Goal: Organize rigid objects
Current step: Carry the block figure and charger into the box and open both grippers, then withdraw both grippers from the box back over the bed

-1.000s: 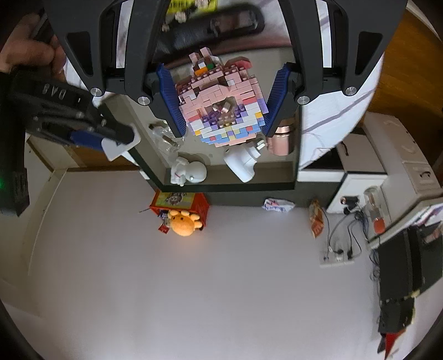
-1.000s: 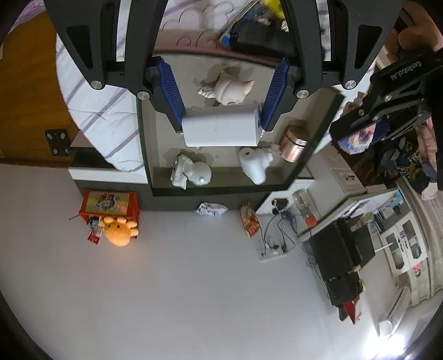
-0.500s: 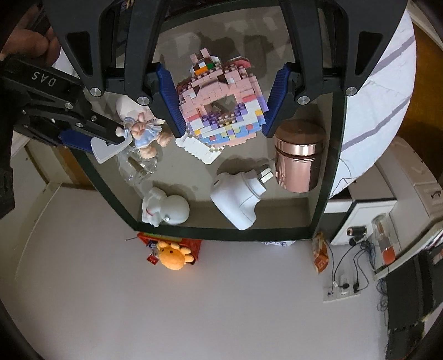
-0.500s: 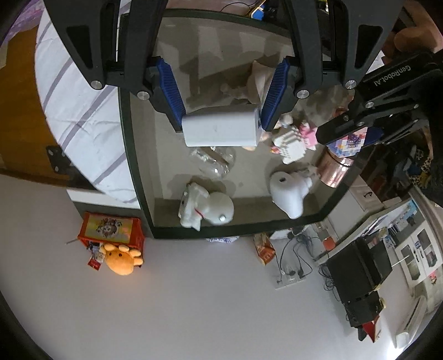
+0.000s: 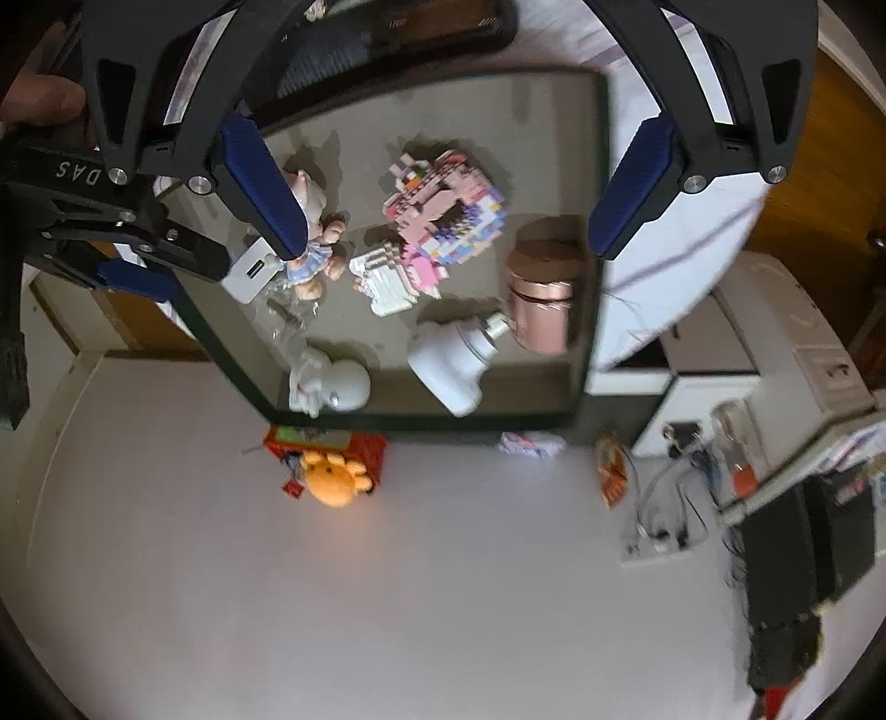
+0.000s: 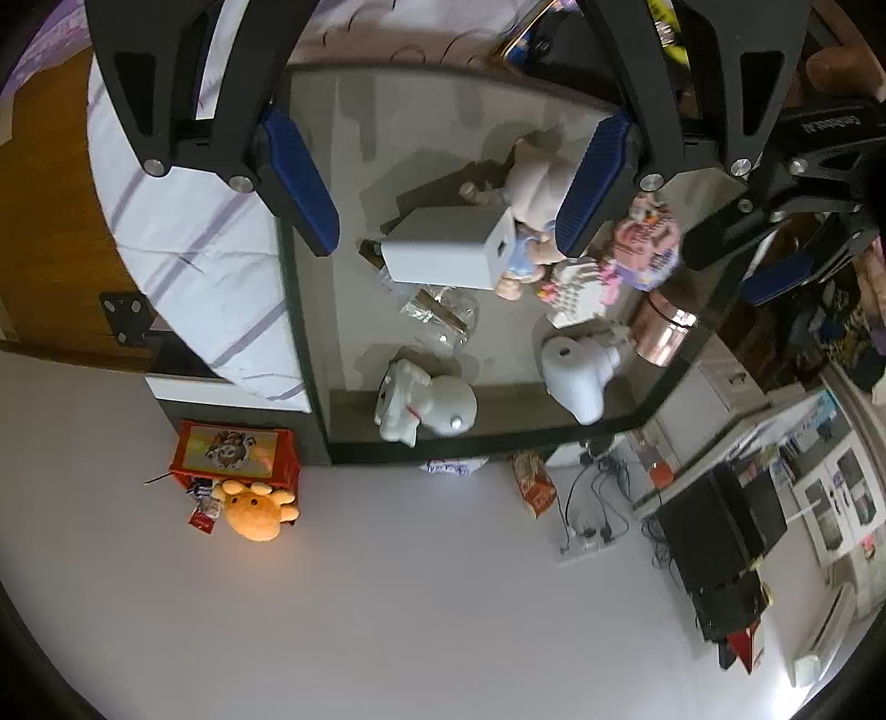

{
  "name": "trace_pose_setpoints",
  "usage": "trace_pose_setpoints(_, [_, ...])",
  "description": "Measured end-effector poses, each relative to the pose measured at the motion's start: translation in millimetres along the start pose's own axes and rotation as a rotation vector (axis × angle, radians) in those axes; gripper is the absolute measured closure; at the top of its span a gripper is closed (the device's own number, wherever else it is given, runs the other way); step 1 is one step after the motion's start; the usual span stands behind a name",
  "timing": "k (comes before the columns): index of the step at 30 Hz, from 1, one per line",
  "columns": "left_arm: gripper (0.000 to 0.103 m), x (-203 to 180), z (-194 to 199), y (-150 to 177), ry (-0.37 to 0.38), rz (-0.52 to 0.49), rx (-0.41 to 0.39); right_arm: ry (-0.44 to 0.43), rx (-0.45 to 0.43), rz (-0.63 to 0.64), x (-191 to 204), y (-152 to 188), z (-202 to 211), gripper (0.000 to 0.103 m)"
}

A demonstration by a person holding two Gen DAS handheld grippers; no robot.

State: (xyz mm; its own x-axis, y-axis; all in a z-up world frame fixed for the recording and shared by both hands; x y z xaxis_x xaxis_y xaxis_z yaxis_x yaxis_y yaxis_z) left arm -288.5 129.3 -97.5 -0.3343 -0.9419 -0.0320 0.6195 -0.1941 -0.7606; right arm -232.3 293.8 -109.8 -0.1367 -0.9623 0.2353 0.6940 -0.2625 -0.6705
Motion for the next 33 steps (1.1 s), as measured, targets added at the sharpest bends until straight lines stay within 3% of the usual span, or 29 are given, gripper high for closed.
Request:
trace_pose_setpoints(8, [0.000,11.6,85.9,-4.0,-0.069,-0.020,-0.102,-0.040,-0.096,-0.035,24.4,16.7,72.4,0.021])
trace_pose_setpoints(18, [0.000,26.5,168.3,19.0,-0.115,-0.001,-0.138,-0.020,-0.139,-0.027,51.7,71.0,153.8,0.021])
trace_pose_setpoints(33, [0.000,44.9,221.3,54.6,-0.134,0.093,-0.144,-0.022,-0.166,-0.032,61.1,101.6,200.5,0.021])
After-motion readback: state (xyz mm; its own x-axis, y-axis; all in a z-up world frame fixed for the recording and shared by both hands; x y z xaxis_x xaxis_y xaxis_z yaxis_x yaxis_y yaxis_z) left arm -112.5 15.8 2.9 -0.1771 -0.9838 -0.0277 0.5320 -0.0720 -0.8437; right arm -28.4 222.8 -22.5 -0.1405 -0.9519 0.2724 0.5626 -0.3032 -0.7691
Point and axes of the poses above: each gripper's, at about its wrist camera, not at the fingertips, and z roughly against the way its jaws point, x to its left, y to its underside, the point moved 9 cm from there along -z, roughly the way its jaws point, and after that the axes turned 5 degrees about -z, right-handed, at the moved point
